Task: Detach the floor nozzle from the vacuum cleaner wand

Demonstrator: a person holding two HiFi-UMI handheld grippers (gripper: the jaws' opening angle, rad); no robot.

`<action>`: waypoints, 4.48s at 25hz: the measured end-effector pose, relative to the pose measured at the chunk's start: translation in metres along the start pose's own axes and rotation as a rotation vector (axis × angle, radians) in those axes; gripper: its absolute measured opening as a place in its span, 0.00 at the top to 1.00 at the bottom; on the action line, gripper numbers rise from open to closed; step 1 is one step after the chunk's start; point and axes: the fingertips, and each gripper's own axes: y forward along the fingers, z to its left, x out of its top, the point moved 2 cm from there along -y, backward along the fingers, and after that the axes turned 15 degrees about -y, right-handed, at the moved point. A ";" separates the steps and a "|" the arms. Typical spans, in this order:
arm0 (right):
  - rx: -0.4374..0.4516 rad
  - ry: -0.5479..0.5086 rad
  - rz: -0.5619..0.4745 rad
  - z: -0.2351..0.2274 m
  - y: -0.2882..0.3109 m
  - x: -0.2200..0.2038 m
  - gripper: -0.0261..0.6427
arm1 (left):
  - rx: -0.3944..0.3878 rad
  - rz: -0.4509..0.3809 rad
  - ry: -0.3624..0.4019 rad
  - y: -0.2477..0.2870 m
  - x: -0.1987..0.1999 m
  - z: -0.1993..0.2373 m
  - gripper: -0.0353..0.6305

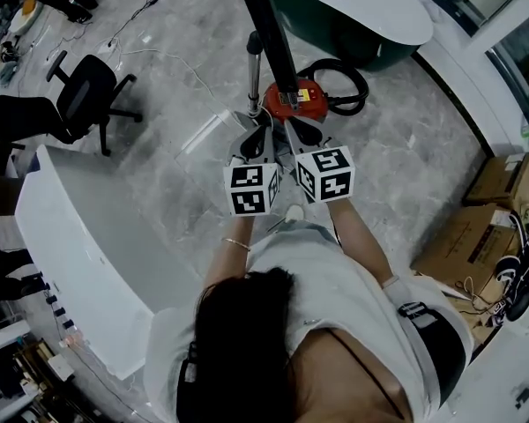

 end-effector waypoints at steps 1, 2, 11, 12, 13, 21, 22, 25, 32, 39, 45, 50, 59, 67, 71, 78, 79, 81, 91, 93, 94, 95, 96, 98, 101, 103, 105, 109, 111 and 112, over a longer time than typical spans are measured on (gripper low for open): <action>0.006 -0.001 -0.002 -0.001 0.000 0.001 0.94 | 0.006 -0.002 -0.003 0.001 0.001 0.000 0.94; 0.010 -0.002 -0.004 -0.002 0.000 0.002 0.94 | 0.011 -0.003 -0.005 0.001 0.001 -0.001 0.94; 0.005 -0.009 -0.030 -0.008 -0.005 0.010 0.94 | 0.044 -0.010 -0.024 -0.001 0.004 0.001 0.94; 0.000 -0.010 -0.029 -0.010 -0.007 0.010 0.94 | 0.045 -0.011 -0.027 -0.001 0.003 0.000 0.94; -0.008 -0.011 -0.028 -0.011 -0.009 0.009 0.94 | 0.046 -0.012 -0.030 -0.001 0.002 -0.001 0.94; -0.018 -0.008 -0.049 -0.018 -0.028 0.014 0.94 | 0.039 -0.017 -0.030 -0.004 0.002 -0.007 0.94; -0.015 -0.011 -0.053 -0.019 -0.029 0.016 0.94 | 0.040 -0.022 -0.032 -0.004 0.003 -0.007 0.94; -0.018 -0.012 -0.054 -0.022 -0.032 0.014 0.94 | 0.041 -0.028 -0.034 -0.001 0.001 -0.008 0.94; -0.019 -0.007 -0.042 -0.023 -0.028 0.012 0.94 | 0.035 -0.028 -0.028 0.006 0.007 -0.002 0.94; -0.038 -0.008 -0.051 -0.027 -0.019 0.019 0.94 | 0.031 -0.026 -0.035 0.013 0.012 0.010 0.94; -0.044 -0.024 -0.063 -0.029 -0.009 0.031 0.94 | 0.020 -0.028 -0.025 0.022 0.024 0.020 0.94; -0.057 -0.039 -0.080 -0.033 -0.001 0.037 0.94 | 0.009 -0.008 -0.034 0.033 0.024 0.024 0.94; -0.032 -0.031 -0.095 -0.037 0.014 0.045 0.79 | -0.012 0.009 -0.037 0.051 0.028 0.032 0.94; 0.003 -0.019 -0.098 -0.040 0.033 0.049 0.59 | -0.016 0.024 -0.045 0.065 0.030 0.045 0.94; 0.002 -0.013 -0.094 -0.051 0.047 0.052 0.56 | -0.016 0.032 -0.045 0.072 0.032 0.052 0.94; 0.043 -0.035 -0.041 -0.065 0.074 0.054 0.55 | -0.005 0.045 -0.048 0.088 0.040 0.071 0.94; 0.050 -0.038 -0.036 -0.066 0.078 0.055 0.55 | -0.001 0.044 -0.050 0.090 0.043 0.075 0.94; 0.069 -0.040 -0.029 -0.066 0.086 0.058 0.55 | 0.002 0.042 -0.056 0.094 0.048 0.084 0.94; 0.147 -0.033 -0.005 -0.061 0.115 0.062 0.55 | -0.005 0.056 -0.053 0.113 0.054 0.097 0.94; 0.156 -0.034 -0.001 -0.060 0.120 0.063 0.55 | -0.010 0.058 -0.050 0.117 0.056 0.099 0.94; 0.159 -0.033 0.002 -0.060 0.123 0.063 0.55 | -0.011 0.059 -0.048 0.119 0.058 0.101 0.94; 0.163 -0.032 0.005 -0.059 0.126 0.064 0.55 | -0.013 0.060 -0.048 0.120 0.059 0.103 0.94; 0.168 -0.031 0.009 -0.058 0.128 0.064 0.55 | -0.015 0.060 -0.047 0.121 0.060 0.105 0.94; 0.177 -0.035 0.016 -0.058 0.130 0.064 0.55 | -0.018 0.061 -0.046 0.123 0.062 0.107 0.94; 0.178 -0.039 0.027 -0.059 0.133 0.063 0.55 | -0.023 0.062 -0.044 0.127 0.063 0.108 0.94; 0.178 -0.040 0.036 -0.060 0.135 0.062 0.55 | -0.027 0.064 -0.042 0.129 0.063 0.109 0.94; 0.187 -0.045 0.045 -0.059 0.137 0.062 0.55 | -0.032 0.066 -0.038 0.131 0.064 0.110 0.94; 0.185 -0.066 0.055 -0.059 0.137 0.063 0.69 | -0.046 0.070 -0.034 0.135 0.066 0.109 0.94; 0.187 -0.079 0.059 -0.057 0.138 0.064 0.72 | -0.056 0.075 -0.030 0.136 0.067 0.108 0.94; 0.193 -0.083 0.063 -0.056 0.139 0.064 0.73 | -0.061 0.078 -0.028 0.138 0.068 0.108 0.94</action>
